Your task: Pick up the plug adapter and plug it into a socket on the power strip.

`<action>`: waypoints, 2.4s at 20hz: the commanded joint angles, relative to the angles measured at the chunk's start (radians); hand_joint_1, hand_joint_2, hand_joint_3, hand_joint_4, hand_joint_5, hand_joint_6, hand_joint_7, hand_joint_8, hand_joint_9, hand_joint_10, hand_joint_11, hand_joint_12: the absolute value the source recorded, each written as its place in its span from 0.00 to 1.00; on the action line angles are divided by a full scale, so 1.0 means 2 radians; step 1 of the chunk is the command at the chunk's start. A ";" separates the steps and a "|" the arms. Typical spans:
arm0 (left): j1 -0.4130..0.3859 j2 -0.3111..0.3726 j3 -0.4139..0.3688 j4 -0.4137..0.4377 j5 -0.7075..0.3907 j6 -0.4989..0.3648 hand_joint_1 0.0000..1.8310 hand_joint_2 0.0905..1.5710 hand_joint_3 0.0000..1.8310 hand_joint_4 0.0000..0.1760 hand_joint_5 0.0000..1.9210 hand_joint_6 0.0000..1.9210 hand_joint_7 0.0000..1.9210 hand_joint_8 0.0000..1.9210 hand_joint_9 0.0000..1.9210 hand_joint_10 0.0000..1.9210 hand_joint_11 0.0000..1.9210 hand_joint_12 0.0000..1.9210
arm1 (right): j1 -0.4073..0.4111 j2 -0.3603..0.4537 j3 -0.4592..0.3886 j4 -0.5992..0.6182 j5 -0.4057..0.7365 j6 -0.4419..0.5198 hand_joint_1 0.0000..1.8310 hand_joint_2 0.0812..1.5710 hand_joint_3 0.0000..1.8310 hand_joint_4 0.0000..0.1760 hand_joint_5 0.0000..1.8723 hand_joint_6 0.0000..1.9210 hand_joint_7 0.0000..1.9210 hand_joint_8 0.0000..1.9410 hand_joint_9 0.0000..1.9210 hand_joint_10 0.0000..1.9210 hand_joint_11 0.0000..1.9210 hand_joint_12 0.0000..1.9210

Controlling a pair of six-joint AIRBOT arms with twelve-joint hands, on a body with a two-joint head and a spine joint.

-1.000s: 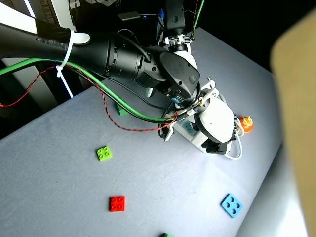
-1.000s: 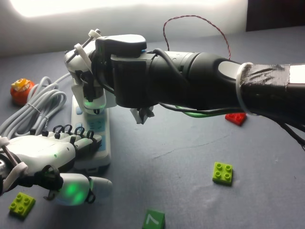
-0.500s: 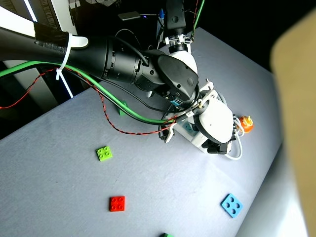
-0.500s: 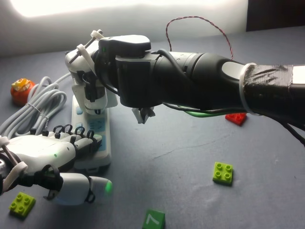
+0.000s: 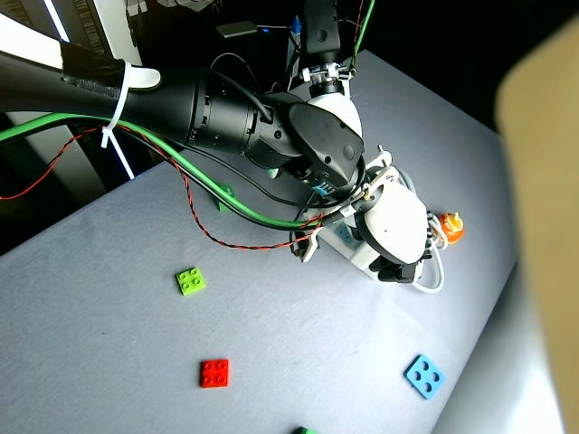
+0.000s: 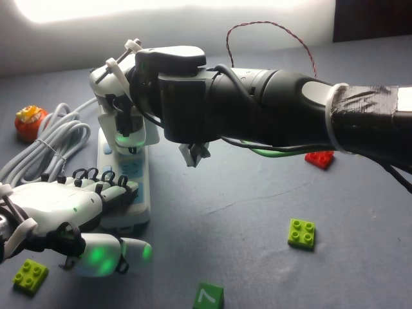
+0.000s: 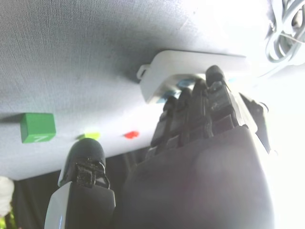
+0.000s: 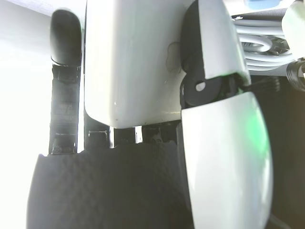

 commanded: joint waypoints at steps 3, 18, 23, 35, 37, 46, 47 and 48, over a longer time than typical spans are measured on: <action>0.011 -0.016 -0.001 -0.030 0.061 0.002 0.00 0.76 0.00 0.00 0.05 0.00 0.05 0.00 0.03 0.00 0.00 0.03 | -0.003 0.001 0.000 -0.007 -0.014 -0.001 0.67 0.70 0.00 0.00 0.46 0.59 0.55 0.48 0.58 0.24 0.34 0.69; -0.002 -0.016 0.004 -0.030 0.068 0.004 0.00 0.77 0.00 0.00 0.05 0.00 0.04 0.00 0.03 0.00 0.00 0.03 | 0.013 0.018 -0.001 -0.007 -0.031 0.009 0.47 0.68 0.00 0.00 0.22 0.00 0.24 0.00 0.24 0.00 0.00 0.62; -0.018 -0.013 0.009 -0.030 0.078 0.013 0.00 0.77 0.00 0.00 0.06 0.00 0.06 0.00 0.04 0.01 0.02 0.04 | 0.018 0.058 -0.051 -0.007 -0.038 0.016 0.44 0.66 0.00 0.00 0.19 0.00 0.19 0.00 0.18 0.00 0.00 0.52; -0.058 0.005 0.022 -0.030 0.099 0.024 0.00 0.77 0.00 0.00 0.05 0.00 0.05 0.01 0.04 0.00 0.01 0.04 | 0.057 0.215 -0.246 -0.006 -0.001 0.029 0.42 0.63 0.00 0.00 0.12 0.00 0.14 0.00 0.14 0.00 0.00 0.45; -0.071 0.016 0.023 -0.030 0.103 0.030 0.00 0.77 0.00 0.00 0.05 0.00 0.05 0.00 0.04 0.00 0.00 0.06 | 0.057 0.267 -0.299 -0.007 0.006 0.025 0.42 0.63 0.00 0.00 0.14 0.00 0.16 0.00 0.15 0.01 0.00 0.47; -0.141 0.056 0.028 -0.030 0.119 0.062 0.01 0.81 0.00 0.00 0.12 0.91 0.14 0.95 0.16 0.97 0.16 0.99 | 0.019 0.480 -0.534 -0.131 0.040 0.062 0.36 0.59 0.00 0.00 0.26 0.77 0.22 0.95 0.21 0.96 0.14 0.99; -0.147 0.060 0.029 -0.030 0.120 0.063 0.05 0.81 0.00 0.00 0.18 0.98 0.18 0.99 0.20 0.99 0.24 1.00 | 0.012 0.495 -0.549 -0.131 0.042 0.073 0.35 0.58 0.00 0.00 0.25 0.95 0.24 0.99 0.26 0.99 0.21 1.00; -0.158 0.064 0.031 -0.030 0.124 0.063 0.06 0.80 0.00 0.00 0.23 1.00 0.23 1.00 0.24 1.00 0.29 1.00 | 0.005 0.514 -0.568 -0.131 0.042 0.088 0.35 0.57 0.00 0.00 0.27 0.99 0.25 1.00 0.28 1.00 0.24 1.00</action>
